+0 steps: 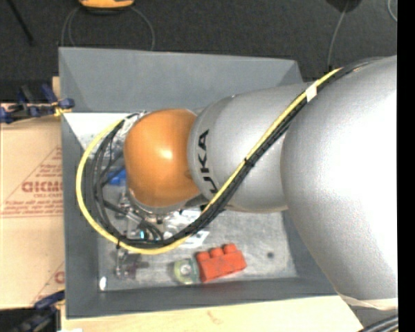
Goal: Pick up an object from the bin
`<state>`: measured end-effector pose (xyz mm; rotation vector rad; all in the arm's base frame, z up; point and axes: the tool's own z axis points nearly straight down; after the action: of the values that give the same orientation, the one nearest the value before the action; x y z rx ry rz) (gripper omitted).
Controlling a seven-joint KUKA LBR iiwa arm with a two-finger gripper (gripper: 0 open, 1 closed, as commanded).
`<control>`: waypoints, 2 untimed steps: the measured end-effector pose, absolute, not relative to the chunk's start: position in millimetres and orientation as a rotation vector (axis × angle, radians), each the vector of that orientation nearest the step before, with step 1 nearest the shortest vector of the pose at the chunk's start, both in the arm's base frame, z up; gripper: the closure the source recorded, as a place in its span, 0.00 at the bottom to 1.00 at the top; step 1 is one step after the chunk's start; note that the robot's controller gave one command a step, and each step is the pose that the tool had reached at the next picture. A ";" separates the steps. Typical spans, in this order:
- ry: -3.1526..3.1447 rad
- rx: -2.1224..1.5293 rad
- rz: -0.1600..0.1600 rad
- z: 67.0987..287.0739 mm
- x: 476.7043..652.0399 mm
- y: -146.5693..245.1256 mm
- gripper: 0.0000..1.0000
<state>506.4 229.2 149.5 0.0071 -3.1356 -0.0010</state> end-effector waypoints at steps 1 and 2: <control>-3.120 0.347 0.002 83.6 496.3 179.1 0.00; -3.123 0.344 -0.003 85.0 496.7 181.5 1.00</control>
Offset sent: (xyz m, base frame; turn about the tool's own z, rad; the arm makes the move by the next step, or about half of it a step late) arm -0.0102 -0.0477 -0.0646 -0.2197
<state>496.7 181.5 85.0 0.3442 -3.1225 -0.0034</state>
